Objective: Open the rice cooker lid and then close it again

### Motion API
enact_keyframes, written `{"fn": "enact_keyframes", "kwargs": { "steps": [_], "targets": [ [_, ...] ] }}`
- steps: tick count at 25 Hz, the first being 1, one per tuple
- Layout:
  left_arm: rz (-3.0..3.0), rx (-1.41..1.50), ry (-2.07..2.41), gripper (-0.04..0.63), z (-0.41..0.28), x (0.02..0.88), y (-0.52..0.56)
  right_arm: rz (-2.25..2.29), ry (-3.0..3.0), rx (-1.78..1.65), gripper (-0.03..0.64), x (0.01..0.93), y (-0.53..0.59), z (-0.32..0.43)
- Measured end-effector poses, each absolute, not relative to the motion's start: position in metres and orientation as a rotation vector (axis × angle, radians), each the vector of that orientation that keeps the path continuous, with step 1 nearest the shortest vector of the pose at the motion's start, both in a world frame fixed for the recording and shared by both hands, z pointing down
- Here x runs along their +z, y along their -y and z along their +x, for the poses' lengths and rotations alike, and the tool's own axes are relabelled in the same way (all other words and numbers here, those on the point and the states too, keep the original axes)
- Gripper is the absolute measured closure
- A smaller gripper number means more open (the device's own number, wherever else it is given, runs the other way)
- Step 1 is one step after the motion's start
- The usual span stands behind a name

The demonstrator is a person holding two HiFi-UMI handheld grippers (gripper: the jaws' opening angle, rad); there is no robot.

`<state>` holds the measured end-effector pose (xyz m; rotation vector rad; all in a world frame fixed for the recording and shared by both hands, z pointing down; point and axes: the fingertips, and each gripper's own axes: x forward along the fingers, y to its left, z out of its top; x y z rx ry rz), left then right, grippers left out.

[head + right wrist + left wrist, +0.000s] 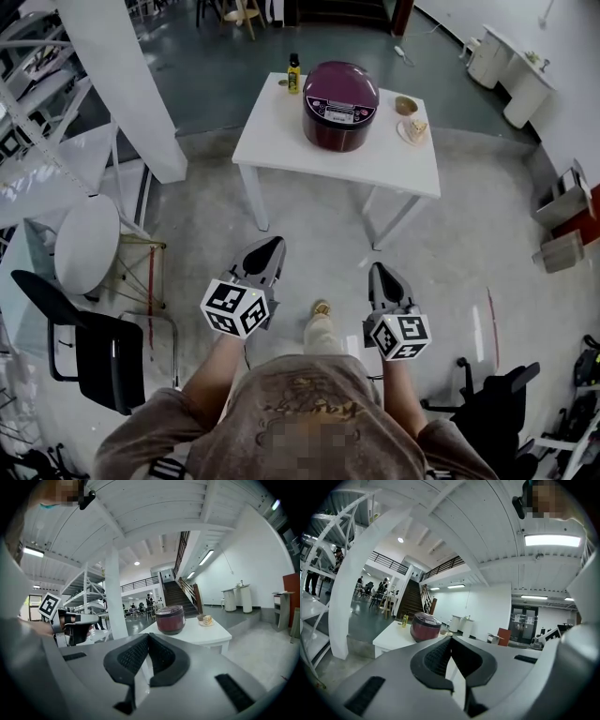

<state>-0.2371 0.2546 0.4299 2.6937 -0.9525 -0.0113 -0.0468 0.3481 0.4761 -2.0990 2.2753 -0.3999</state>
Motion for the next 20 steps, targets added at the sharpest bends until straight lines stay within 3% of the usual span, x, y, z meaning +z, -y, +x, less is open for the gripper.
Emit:
{"fn": "enact_keyframes", "kwargs": {
  "steps": [20],
  "targets": [
    [2.642, -0.048, 1.106, 0.574, -0.158, 0.412, -0.110, -1.977, -2.410, -0.406, 0.618, 0.466, -0.180, 0.045]
  ]
}}
